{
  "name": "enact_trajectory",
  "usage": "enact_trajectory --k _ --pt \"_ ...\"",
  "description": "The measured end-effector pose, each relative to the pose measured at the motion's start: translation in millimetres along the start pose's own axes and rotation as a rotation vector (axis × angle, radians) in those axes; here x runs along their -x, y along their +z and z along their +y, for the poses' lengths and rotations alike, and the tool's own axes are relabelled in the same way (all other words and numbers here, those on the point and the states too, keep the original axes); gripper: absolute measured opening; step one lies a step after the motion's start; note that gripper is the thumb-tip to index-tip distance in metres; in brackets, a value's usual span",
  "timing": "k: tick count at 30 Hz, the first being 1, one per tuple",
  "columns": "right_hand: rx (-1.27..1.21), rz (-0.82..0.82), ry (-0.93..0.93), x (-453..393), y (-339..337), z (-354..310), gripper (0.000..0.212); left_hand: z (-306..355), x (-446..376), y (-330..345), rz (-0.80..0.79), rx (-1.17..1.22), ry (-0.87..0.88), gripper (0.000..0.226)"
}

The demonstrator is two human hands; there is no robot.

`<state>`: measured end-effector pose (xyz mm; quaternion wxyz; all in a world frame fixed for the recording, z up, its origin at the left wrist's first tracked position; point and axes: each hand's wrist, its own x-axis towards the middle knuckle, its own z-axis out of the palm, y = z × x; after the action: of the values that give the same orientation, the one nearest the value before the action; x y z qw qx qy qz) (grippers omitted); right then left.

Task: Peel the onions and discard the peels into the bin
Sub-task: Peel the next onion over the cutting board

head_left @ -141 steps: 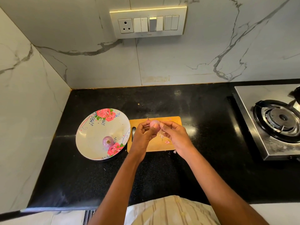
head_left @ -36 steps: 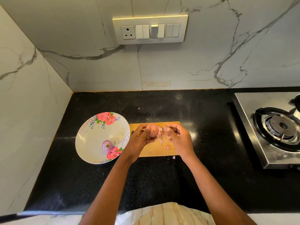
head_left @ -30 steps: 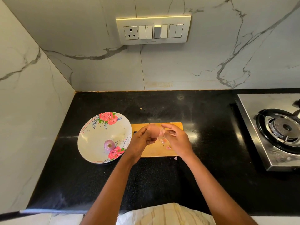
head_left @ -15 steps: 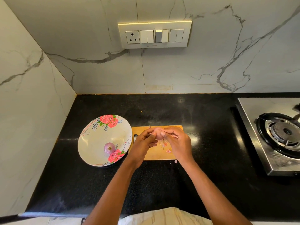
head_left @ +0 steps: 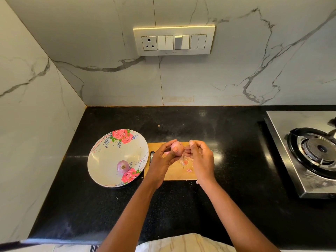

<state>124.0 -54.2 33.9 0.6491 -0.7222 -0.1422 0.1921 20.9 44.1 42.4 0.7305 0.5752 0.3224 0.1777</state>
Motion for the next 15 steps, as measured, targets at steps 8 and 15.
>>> enact_trajectory --k 8,15 --pt "0.078 -0.258 -0.009 -4.4 -13.5 0.7 0.020 -1.6 -4.1 -7.8 -0.013 0.050 -0.062 0.033" --pt "0.147 -0.222 -0.130 -4.1 -13.0 7.1 0.014 -1.8 -5.8 -6.4 -0.012 0.023 -0.110 0.034"
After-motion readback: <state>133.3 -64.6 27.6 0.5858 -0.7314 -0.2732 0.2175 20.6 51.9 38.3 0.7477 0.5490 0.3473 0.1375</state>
